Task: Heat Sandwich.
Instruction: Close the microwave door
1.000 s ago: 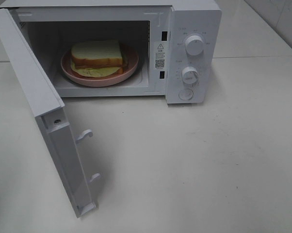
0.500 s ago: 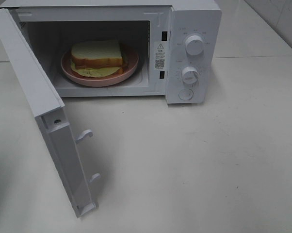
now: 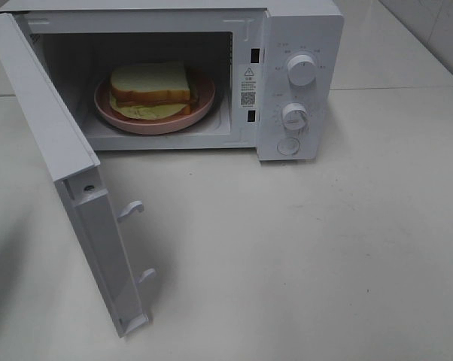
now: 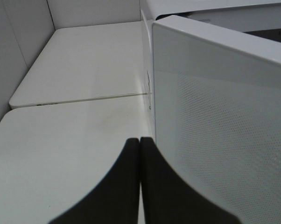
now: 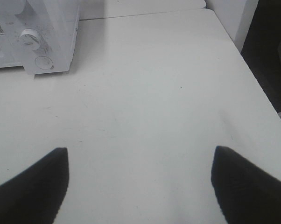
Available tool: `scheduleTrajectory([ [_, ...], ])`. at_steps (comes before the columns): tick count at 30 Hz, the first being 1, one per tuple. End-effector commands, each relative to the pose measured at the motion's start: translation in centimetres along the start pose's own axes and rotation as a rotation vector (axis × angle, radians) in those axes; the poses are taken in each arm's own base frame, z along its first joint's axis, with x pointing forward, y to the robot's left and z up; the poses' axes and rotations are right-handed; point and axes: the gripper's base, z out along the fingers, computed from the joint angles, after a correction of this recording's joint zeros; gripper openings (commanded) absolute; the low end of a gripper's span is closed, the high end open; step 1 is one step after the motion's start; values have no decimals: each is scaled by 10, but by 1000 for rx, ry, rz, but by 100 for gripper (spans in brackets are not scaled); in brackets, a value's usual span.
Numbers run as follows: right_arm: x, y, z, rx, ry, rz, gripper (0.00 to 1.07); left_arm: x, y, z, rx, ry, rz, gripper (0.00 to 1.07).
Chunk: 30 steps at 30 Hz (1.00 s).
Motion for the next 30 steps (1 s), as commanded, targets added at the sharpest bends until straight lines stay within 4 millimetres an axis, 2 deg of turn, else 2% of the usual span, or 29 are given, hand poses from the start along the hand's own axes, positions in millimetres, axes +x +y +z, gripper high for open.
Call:
scheduleTrajectory([
  [1,2,-1,-3,3,-36,-2,76,6,-1,11,19,-18,8,0],
  [7,2,-1,-3,3,-36,-2,76,22,-4,33,55,16,-25,0],
  [12,2,-1,-3,3,-36,-2,76,26,-10,49,127,32,-8,0],
  [18,2,-1,-3,3,-36,-2,76,29,-15,60,183,14,-14,0],
  [30,2,-1,-3,3,-36,-2,76,35,-55,82,323,8,30,0],
])
